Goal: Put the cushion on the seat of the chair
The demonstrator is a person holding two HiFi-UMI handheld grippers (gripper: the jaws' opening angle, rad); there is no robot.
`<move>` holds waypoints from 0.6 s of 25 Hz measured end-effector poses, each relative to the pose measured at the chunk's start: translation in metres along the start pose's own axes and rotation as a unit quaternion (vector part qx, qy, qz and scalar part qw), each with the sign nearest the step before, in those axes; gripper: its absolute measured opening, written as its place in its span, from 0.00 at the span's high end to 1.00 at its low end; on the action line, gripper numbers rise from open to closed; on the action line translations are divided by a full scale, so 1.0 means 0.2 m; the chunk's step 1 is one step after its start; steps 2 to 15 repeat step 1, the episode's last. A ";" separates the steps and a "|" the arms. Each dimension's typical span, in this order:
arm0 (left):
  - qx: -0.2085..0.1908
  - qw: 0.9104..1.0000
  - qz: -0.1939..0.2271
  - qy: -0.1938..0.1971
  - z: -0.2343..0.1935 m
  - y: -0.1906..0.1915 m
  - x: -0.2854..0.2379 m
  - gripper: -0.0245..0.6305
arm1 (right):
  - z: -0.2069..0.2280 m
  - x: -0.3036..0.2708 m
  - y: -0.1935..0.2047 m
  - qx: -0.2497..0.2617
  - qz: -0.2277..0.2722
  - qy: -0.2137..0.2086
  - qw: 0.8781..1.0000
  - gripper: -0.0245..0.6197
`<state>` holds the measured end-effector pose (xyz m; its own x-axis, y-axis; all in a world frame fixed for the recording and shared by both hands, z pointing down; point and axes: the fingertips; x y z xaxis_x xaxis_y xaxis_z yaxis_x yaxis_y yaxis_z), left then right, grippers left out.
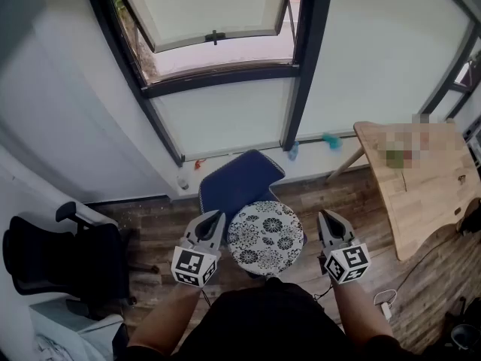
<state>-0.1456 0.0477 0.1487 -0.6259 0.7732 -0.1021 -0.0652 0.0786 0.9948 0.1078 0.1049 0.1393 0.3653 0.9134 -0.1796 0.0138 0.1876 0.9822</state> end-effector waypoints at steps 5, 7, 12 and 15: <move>0.000 1.000 0.000 -0.001 0.00 0.00 0.00 0.95 | 0.00 0.00 0.00 0.003 0.000 0.000 1.000 0.92; 0.000 1.000 0.000 -0.001 0.00 0.00 0.00 0.95 | 0.00 0.00 0.00 0.003 0.000 0.000 1.000 0.92; 0.000 1.000 0.000 -0.001 0.00 0.00 0.00 0.95 | 0.00 0.00 0.00 0.003 0.000 0.000 1.000 0.92; 0.000 1.000 0.000 -0.001 0.00 0.00 0.00 0.95 | 0.00 0.00 0.00 0.003 0.000 0.000 1.000 0.92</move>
Point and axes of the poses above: the fingertips, and each gripper's own axes: x backward along the fingers, z to its right, y out of its underside, and after that the axes turned 6 degrees about -y, right-handed
